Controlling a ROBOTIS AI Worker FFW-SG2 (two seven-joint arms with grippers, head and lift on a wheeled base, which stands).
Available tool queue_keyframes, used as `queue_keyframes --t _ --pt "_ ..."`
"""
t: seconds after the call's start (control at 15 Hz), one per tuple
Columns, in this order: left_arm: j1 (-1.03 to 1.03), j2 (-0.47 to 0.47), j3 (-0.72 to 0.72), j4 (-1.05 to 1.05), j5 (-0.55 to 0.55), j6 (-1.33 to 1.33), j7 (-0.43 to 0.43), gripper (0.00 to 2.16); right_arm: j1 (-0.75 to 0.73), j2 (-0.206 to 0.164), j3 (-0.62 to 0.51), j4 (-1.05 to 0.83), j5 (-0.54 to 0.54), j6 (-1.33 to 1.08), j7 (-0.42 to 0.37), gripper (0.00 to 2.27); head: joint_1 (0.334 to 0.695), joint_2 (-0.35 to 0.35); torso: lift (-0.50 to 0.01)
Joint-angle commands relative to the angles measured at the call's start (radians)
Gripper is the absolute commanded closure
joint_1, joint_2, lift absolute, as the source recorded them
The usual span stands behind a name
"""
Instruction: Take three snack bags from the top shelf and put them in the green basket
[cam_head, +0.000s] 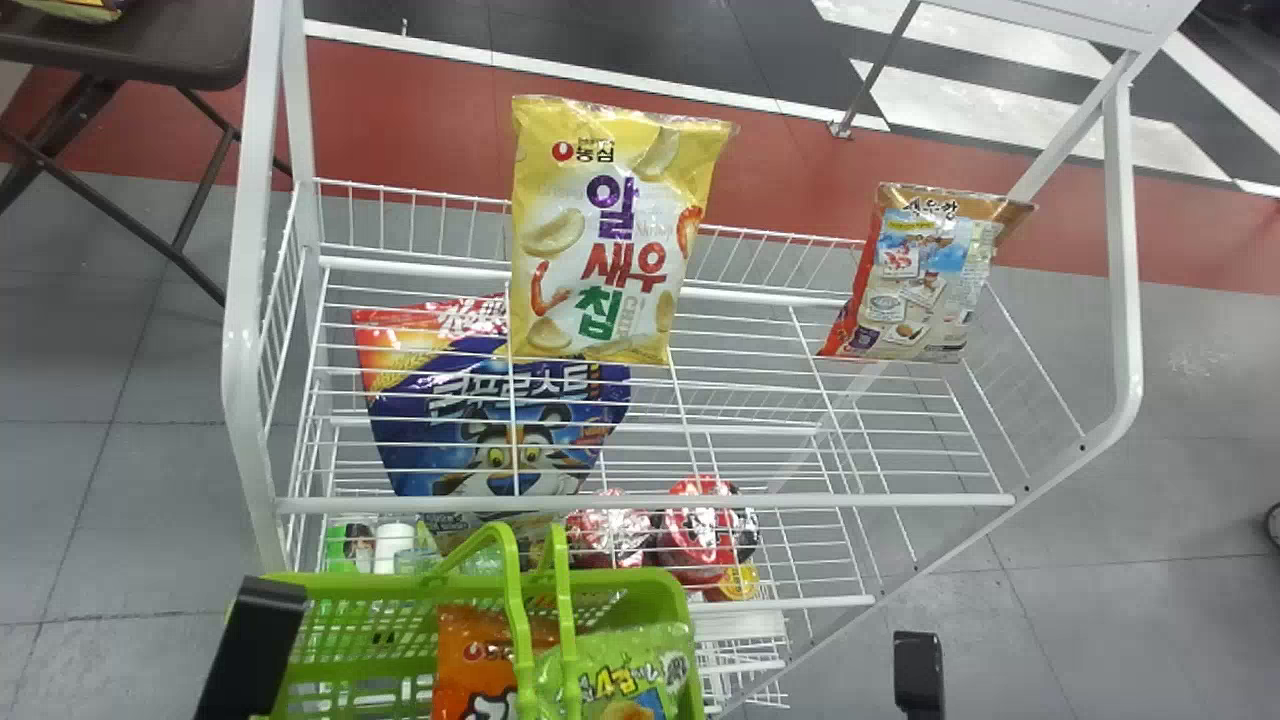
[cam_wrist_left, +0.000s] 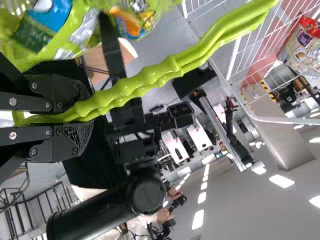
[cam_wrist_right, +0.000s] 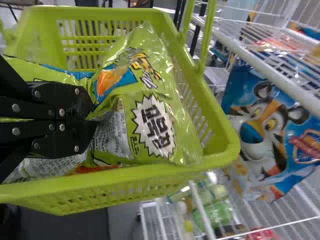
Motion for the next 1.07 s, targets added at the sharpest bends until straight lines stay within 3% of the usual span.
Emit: queue_keyframes --t 0.0,0.07,0.2,0.47,0.67,0.8,1.0 --pt "-0.001 0.000 -0.004 -0.001 0.000 0.000 0.000 1.06 -0.018 -0.002 0.026 0.041 0.003 -0.062 0.003 2.21 0.695 -0.350 -0.041" --pt "-0.003 0.000 -0.005 -0.001 0.000 0.000 0.002 1.06 -0.018 0.000 0.038 0.040 0.003 -0.059 0.009 1.82 0.695 -0.350 -0.041" --pt "-0.004 0.000 -0.005 -0.001 0.000 0.003 0.005 1.06 -0.001 0.000 0.038 0.001 -0.004 -0.062 0.022 0.00 0.695 -0.350 -0.041" --pt "-0.004 0.001 -0.005 -0.001 0.000 0.003 0.005 1.06 0.033 0.003 -0.062 -0.137 -0.053 0.095 0.043 0.06 0.695 -0.350 -0.041" --pt "-0.009 0.000 -0.008 0.003 0.000 0.003 0.008 1.06 0.036 0.026 -0.182 -0.203 -0.120 0.196 0.065 0.06 0.695 -0.350 -0.041" --pt "-0.011 0.000 -0.016 0.005 -0.001 0.003 0.009 1.06 0.015 0.041 -0.246 -0.210 -0.136 0.095 0.065 0.06 0.695 -0.350 -0.041" --pt "-0.012 0.001 -0.019 0.005 -0.003 0.006 0.014 1.06 -0.038 0.042 -0.272 -0.194 -0.108 -0.246 0.063 0.08 0.695 -0.350 -0.041"
